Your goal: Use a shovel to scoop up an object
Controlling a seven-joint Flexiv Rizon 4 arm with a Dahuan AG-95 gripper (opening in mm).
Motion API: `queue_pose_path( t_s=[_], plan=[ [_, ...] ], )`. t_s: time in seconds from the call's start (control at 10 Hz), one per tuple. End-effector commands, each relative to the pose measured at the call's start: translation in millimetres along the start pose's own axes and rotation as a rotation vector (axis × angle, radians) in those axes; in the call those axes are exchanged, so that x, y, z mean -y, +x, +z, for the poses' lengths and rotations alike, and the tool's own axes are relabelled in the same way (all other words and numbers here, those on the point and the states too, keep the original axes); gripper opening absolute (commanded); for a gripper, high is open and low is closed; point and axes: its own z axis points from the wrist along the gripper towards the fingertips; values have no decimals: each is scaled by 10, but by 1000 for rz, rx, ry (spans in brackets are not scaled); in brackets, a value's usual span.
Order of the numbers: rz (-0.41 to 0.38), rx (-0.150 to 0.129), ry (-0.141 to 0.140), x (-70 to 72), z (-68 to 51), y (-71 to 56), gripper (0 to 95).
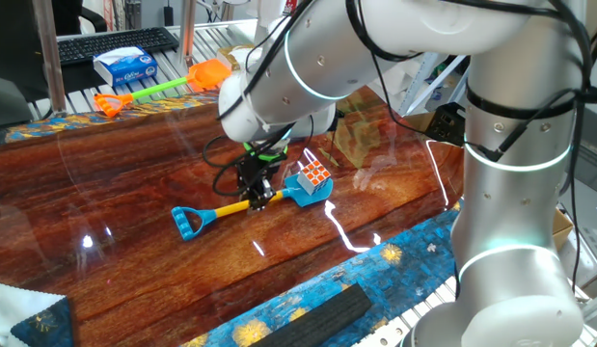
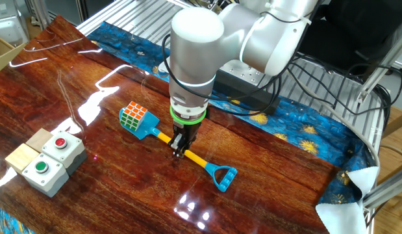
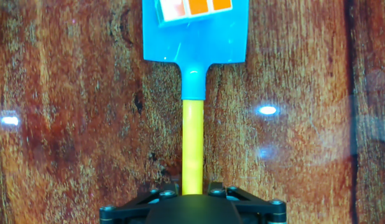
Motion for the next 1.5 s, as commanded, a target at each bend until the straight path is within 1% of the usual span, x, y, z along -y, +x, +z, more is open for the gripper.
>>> queue_pose_path(
  t_s=[0.1,0.2,0.3,0.4,0.5,0.6,0.7,0.8,0.9,1.0,1.1,1.2,1.3,1.4,1.5],
  plan=[
    [-85,0,37,9,16,18,950],
    [-141,1,48,31,17,26,950],
    [-171,-1,60,49,10,31,950],
    [-185,-4,61,65,-8,34,950],
    [-212,-17,62,95,-55,41,950],
    [-254,-22,62,105,-99,49,950],
    [-321,-18,65,107,-156,59,950],
    [-388,-18,68,110,-221,67,760],
    [-493,-15,73,112,-276,70,760],
    [-576,-12,75,110,-302,71,380],
    [-738,18,88,100,-318,72,190],
    [-902,61,114,82,-324,70,0],
    [-1035,71,125,57,-346,69,0],
    [-1075,59,121,14,-373,67,0],
    [-1154,52,126,-68,-423,55,0]
  ],
)
